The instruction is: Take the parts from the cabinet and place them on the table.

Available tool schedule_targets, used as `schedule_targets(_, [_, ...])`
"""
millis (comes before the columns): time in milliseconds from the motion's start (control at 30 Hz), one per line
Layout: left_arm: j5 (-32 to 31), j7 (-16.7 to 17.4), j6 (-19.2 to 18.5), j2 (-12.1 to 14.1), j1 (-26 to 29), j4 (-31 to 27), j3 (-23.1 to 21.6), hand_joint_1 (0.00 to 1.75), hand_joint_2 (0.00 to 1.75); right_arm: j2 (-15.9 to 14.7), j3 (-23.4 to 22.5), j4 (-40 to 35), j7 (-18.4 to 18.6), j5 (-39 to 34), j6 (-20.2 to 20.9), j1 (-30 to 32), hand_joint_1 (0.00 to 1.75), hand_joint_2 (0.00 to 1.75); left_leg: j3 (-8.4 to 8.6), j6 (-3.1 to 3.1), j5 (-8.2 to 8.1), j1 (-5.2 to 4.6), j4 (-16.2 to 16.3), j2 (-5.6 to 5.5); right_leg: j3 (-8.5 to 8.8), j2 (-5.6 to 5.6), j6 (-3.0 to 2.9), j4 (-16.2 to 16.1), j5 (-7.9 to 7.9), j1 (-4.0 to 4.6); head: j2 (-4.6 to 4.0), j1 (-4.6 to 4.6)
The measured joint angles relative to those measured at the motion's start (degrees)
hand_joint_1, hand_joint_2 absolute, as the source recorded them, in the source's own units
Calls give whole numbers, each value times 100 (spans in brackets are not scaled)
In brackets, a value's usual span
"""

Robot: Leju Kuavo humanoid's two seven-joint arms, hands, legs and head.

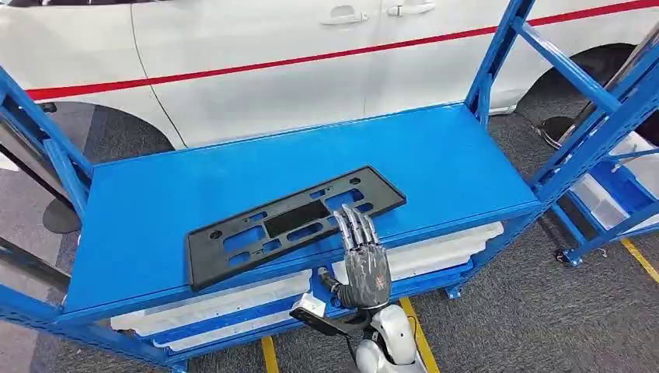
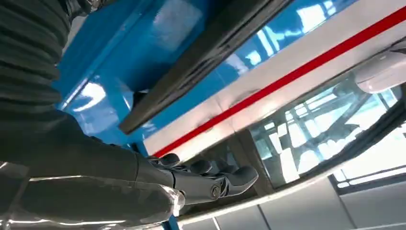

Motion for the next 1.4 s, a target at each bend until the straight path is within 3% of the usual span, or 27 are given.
schedule_targets(67, [0, 0, 0, -2, -1, 0, 0, 0, 0, 0, 0, 2, 0, 2, 0, 0, 0, 175, 8, 21, 15, 27, -23, 9, -6, 7, 7, 16, -27, -21, 0, 0])
schedule_targets(100, [0, 0, 0, -2, -10, 0, 0, 0, 0, -4, 0, 2, 0, 2, 0, -3, 0, 175, 18, 71, 28, 23, -41, 10, -174, -1, 60, 417, -315, -35, 0, 4])
schedule_targets(133, [0, 0, 0, -2, -10, 0, 0, 0, 0, -4, 0, 6, 0, 2, 0, -3, 0, 175, 12, 72, 28, 22, -40, 10, -330, -3, 80, 738, -485, -54, 0, 8])
schedule_targets(167, [0, 0, 0, -2, -4, 0, 0, 0, 0, -7, 0, 28, 13, 2, 0, -5, 0, 175, -6, 76, 24, 16, -26, 16, -844, -5, 126, 1744, -831, -89, 0, 4])
schedule_targets(200, [-2, 0, 0, -4, -6, 0, 0, 0, 0, -7, 0, 46, 42, 0, 0, -10, 0, 175, 39, 49, -3, 17, -11, -1, -343, -9, 102, 643, -50, -117, 0, 6])
schedule_targets(233, [-2, 0, 0, -4, -7, 0, 0, 0, 0, -9, 0, 48, 52, 0, 0, -15, 0, 175, 26, -34, -14, -12, -3, -4, -70, -1, 31, -11, 78, -65, 0, 4])
schedule_targets(300, [-2, 0, -2, -7, -5, 0, 0, 0, 0, -7, 0, 50, 52, 0, 0, -15, 0, 175, 44, -101, 6, -9, -49, -1, -83, 14, -2, -9, 82, -40, 0, 2])
schedule_targets(367, [-2, 0, -2, -2, -13, 0, 0, 0, 0, 2, 2, 50, 52, 0, 0, -17, 0, 175, 36, -162, -66, 17, 17, 3, -31, -13, -104, -124, 146, -108, 0, 4])
schedule_targets(400, [-2, 0, 0, -4, -12, 0, 0, 0, 0, 2, 4, 48, 52, 2, 0, -21, 0, 175, -64, -171, -239, 11, 243, 6, -27, -15, -153, -134, 156, -108, 0, 0])
schedule_targets(467, [-2, 0, 0, 2, -10, 0, 0, 0, 0, 2, 7, 55, 52, 0, 0, -21, 0, 175, -481, -217, -699, 15, 1138, 6, -42, -25, -166, -127, 152, -94, 0, 0])
schedule_targets(500, [-2, 0, -2, 2, -3, 0, 0, 0, 0, 0, 7, 55, 52, 0, 0, -21, 0, 175, -683, -232, -848, 15, 1558, 6, -49, -27, -171, -122, 149, -85, 0, 0])
schedule_targets(533, [0, 0, -2, 2, 5, 0, 0, 0, 0, 0, 7, 63, 52, 2, 0, -21, 0, 175, -797, -237, -868, 15, 1790, 7, -49, -26, -174, -116, 147, -78, 0, 0])
schedule_targets(600, [0, 0, -2, 2, 11, 0, 0, 0, 0, 2, 7, 70, 52, 2, 0, -23, 0, 175, -615, -226, -511, 16, 1376, 7, -41, -22, -180, -88, 130, -75, 0, 0])
schedule_targets(667, [0, 0, -2, 4, 0, 0, 0, 0, 0, 2, 7, 70, 52, 2, 0, -24, 0, 175, -82, -194, 20, 17, 281, 10, -35, -14, -142, -28, 83, -77, 0, 2])
schedule_targets(700, [-2, 2, -2, 4, -5, 0, 0, 0, 0, 2, 7, 72, 52, 2, 0, -24, 0, 175, 15, -165, -87, 8, 86, 8, -53, -12, -111, -4, 62, -59, 0, 0])
schedule_targets(767, [-121, 0, -121, 0, -11, 0, -11, 0, 0, -2, 31, 105, 311, 217, 0, -105, 0, 175, -29, -112, -45, -26, 54, -4, -77, -4, -57, 24, 66, -34, 0, 4])
schedule_targets(833, [-345, 59, -269, -15, -28, 0, -89, 0, 0, -7, 281, 1078, 1308, 551, 2, -856, 0, 175, -21, -59, -17, -17, 42, 38, -97, 54, 11, -10, 109, -26, 0, 4])
schedule_targets(867, [-391, 88, -280, -64, -99, 0, -125, 0, 0, 7, 392, 1589, 1638, 557, 2, -1260, 0, 175, -26, 6, 30, 22, 2, 72, -128, 63, 31, 35, 78, -37, 0, 0])
schedule_targets(933, [-428, 105, -289, -68, -192, 0, -188, 0, 0, 76, 522, 2164, 1757, 573, 0, -1760, 0, 175, -56, 89, 58, 21, -4, 66, -341, 29, 97, 563, -286, -58, -2, 6])
schedule_targets(1000, [-444, 112, -297, -96, -210, 0, -203, 0, 0, 114, 590, 2683, 1812, 592, 0, -2090, 0, 175, -69, 96, 62, 15, -1, 61, -777, 24, 142, 1503, -699, -80, 0, 6])
schedule_targets(1033, [-444, 114, -302, -103, -207, 0, -212, 0, 0, 122, 616, 2871, 1819, 599, 0, -2166, 0, 175, -69, 95, 63, 14, 1, 60, -925, 21, 153, 1807, -765, -86, 0, 6])
schedule_targets(1067, [-446, 127, -306, -103, -189, 0, -219, 0, 0, 125, 634, 2988, 1819, 592, 0, -2205, 0, 175, -62, 94, 62, 14, 2, 56, -950, 17, 155, 1818, -670, -92, 0, 9])
schedule_targets(1100, [-457, 127, -310, -105, -178, 0, -225, 0, 0, 125, 647, 3084, 1816, 542, 0, -2225, 0, 175, -52, 90, 59, 15, 3, 49, -851, 16, 147, 1578, -482, -92, 0, 9])
schedule_targets(1167, [-461, 127, -315, -105, -175, 0, -230, 0, 0, 131, 689, 3200, 1801, 527, 0, -2327, 0, 175, -5, 60, 39, 13, 3, 45, -375, 15, 84, 547, 93, -84, 0, 6])
schedule_targets(1200, [-461, 125, -317, -111, -177, 0, -234, 0, 0, 131, 704, 3263, 1803, 498, 0, -2358, 0, 175, -4, 46, 30, 14, -1, 47, -198, 16, 38, 100, 225, -69, -2, 6])
schedule_targets(1333, [-479, 131, -324, -120, -183, 0, -234, 0, 0, 138, 785, 3386, 1814, 378, 0, -2454, 0, 175, -15, -93, 59, 2, -37, 43, -175, 27, -53, -7, 170, -5, 0, 2])
schedule_targets(1400, [-485, 131, -334, -127, -184, 0, -236, 0, 0, 151, 817, 3421, 1825, 357, 0, -2472, 0, 175, -22, -150, -29, 0, 42, 41, -84, -2, -132, -156, 240, -74, 0, 6])
